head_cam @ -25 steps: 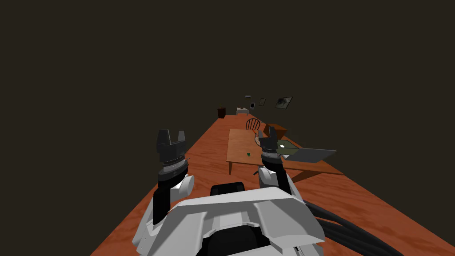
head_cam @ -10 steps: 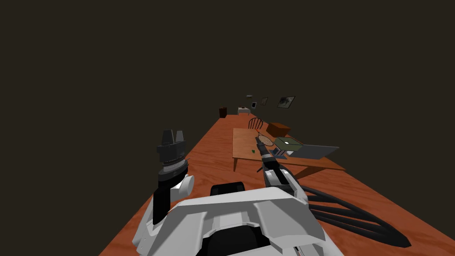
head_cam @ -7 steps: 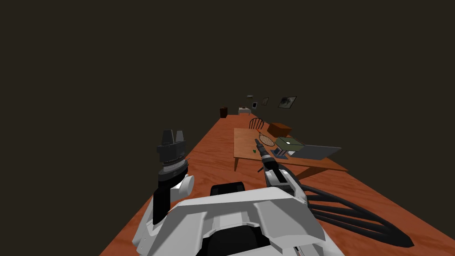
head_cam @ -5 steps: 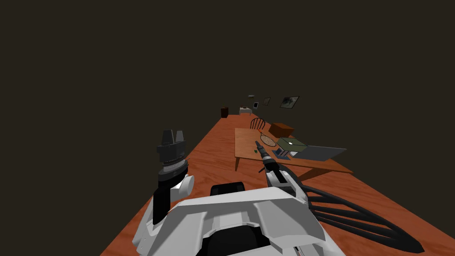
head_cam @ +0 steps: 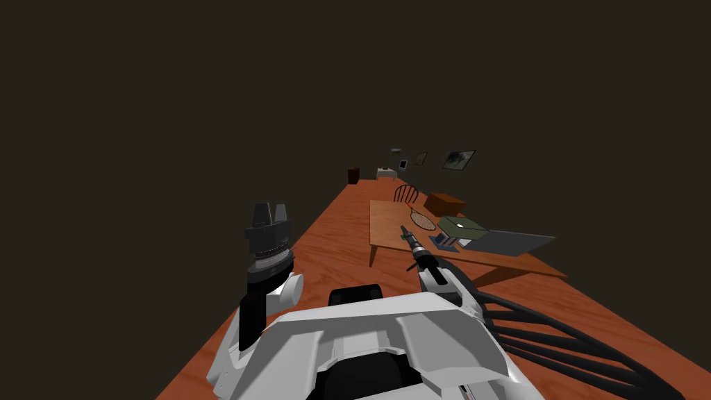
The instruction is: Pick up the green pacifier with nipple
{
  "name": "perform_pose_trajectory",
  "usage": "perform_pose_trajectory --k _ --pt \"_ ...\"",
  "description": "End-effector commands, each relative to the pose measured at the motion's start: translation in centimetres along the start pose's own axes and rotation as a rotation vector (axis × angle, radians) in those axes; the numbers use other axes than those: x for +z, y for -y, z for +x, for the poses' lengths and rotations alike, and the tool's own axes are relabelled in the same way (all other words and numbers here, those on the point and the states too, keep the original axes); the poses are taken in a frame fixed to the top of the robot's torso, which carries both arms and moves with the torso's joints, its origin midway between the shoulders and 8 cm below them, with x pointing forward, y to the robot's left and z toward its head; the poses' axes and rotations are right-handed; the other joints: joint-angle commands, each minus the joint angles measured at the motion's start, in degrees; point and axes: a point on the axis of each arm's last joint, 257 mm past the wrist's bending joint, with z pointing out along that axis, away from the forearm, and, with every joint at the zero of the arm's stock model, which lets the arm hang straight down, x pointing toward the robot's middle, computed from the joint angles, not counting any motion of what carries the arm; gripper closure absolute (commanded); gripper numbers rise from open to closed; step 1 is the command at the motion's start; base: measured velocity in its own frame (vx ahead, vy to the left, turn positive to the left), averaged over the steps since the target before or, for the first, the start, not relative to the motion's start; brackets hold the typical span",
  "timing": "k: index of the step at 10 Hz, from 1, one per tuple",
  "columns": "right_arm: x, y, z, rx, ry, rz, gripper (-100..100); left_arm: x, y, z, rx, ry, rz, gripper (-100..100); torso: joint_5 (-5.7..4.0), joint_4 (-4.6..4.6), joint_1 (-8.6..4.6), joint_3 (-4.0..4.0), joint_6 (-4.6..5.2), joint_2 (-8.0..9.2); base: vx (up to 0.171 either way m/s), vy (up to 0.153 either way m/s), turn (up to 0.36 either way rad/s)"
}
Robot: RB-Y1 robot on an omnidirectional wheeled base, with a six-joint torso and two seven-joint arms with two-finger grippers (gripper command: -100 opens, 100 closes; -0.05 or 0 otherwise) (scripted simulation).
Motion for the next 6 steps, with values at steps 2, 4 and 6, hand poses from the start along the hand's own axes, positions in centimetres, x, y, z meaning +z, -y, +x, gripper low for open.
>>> perform_pose_trajectory --k 2,4,6 --pt "-0.1 3.5 0.8 -0.04 -0.023 0.082 -100 0.0 0.0 0.0 0.0 0.0 0.0 0 0.0 0.0 0.0 -0.02 -0.03 -0.03 -0.006 0.018 0.084" --pt "-0.4 7.9 1.0 -0.11 -0.049 0.184 -100 0.0 0.0 0.0 0.0 0.0 0.0 0 -0.01 0.0 -0.03 -0.01 -0.01 -0.01 -0.009 0.017 0.155" --pt "-0.8 9.1 1.5 -0.108 -0.06 0.208 -100 0.0 0.0 0.0 0.0 0.0 0.0 0 -0.02 0.0 -0.06 -0.01 0.01 -0.02 -0.002 0.004 0.033"
